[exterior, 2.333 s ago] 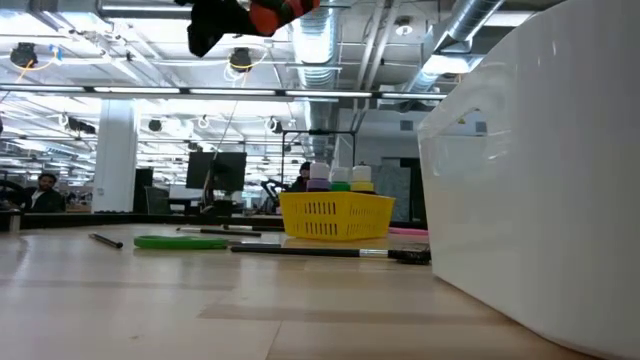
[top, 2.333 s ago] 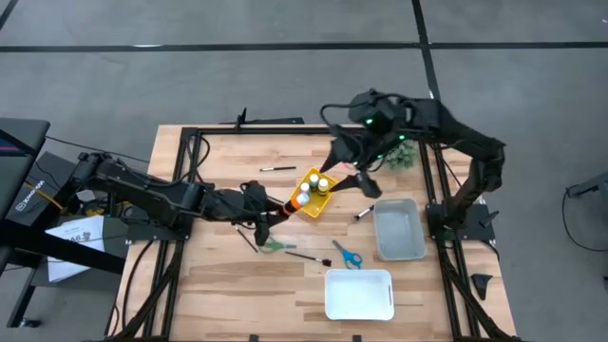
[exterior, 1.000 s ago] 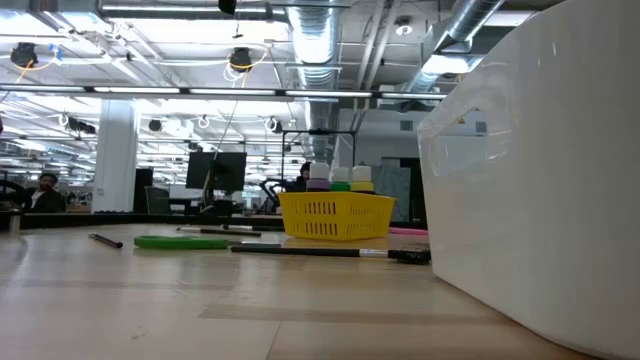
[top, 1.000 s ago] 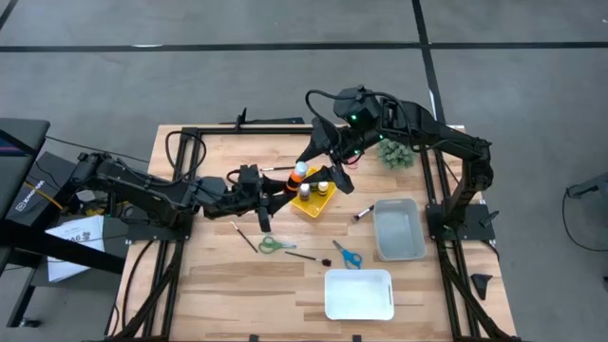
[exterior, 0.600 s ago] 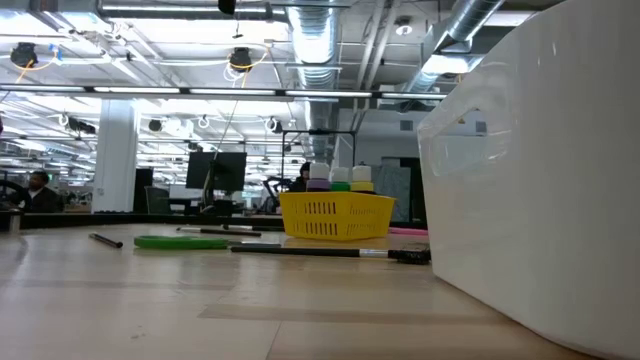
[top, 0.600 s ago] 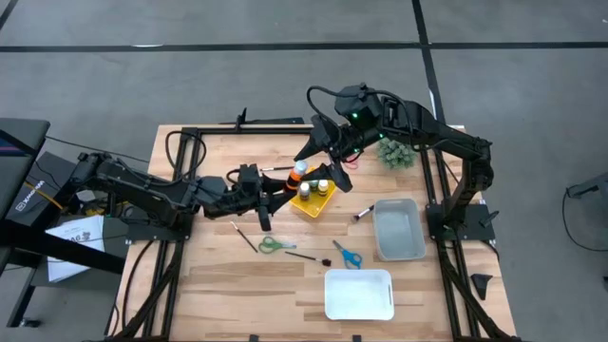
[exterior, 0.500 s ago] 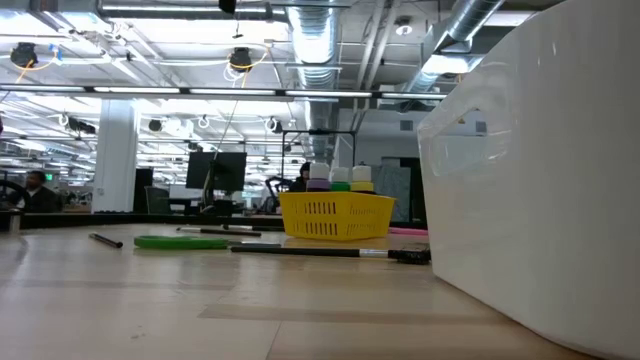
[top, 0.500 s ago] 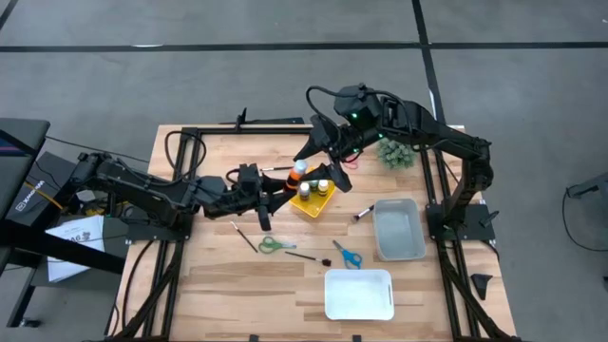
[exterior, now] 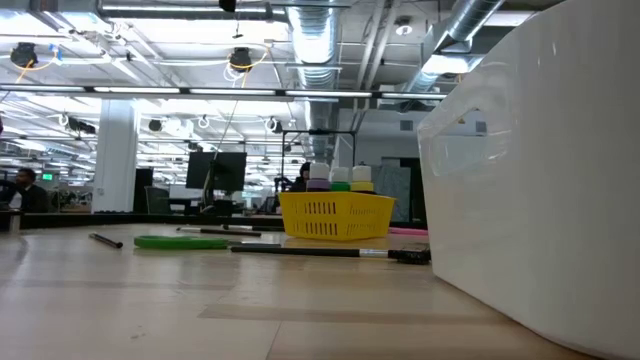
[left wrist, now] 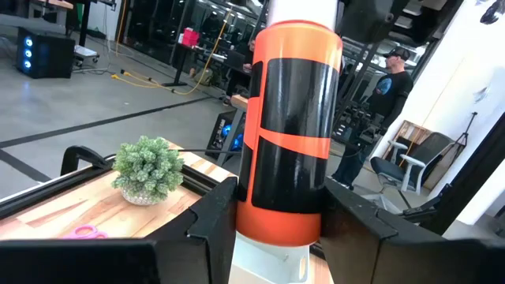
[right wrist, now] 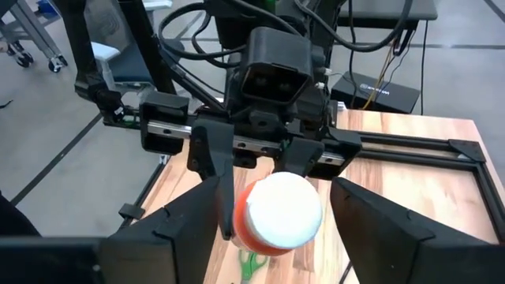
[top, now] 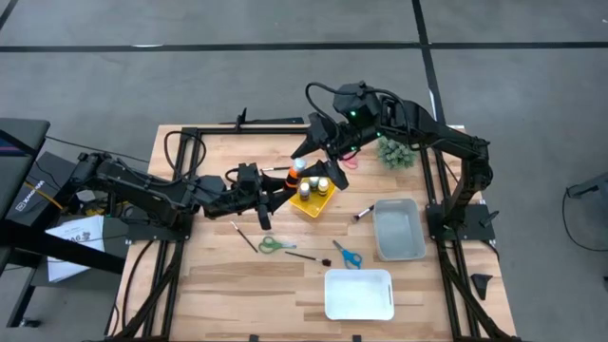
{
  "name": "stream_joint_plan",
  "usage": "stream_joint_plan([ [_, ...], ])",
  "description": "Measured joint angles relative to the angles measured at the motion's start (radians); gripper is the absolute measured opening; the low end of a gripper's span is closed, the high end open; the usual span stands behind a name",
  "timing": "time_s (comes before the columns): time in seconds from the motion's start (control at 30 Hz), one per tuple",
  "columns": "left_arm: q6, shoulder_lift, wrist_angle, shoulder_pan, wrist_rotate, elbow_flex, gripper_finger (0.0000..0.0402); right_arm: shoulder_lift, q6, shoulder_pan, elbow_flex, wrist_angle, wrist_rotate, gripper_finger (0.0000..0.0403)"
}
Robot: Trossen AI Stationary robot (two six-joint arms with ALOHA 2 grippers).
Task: Pick & Place Paint Supplies
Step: Put the orange paint bottle into the yellow bin
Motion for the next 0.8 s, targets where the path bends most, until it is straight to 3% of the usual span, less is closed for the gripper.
stream_joint_plan([
  [0.37, 0.010, 0.000, 0.012, 0.000, 0.005, 0.000, 0.0145, 0.000, 0.003, 0.000, 0.000, -0.004, -0.009, 0.0116],
  [0.67, 0.001, 0.000, -0.002, 0.000, 0.004, 0.000, 0.0157, 0.000, 0.007, 0.001, 0.000, -0.004, -0.004, 0.0112],
  [0.8, -0.007, -0.002, -0.092, -0.001, 0.002, 0.002, 0.0179, 0.001, 0.029, 0.002, -0.002, -0.010, 0.038, 0.0112],
])
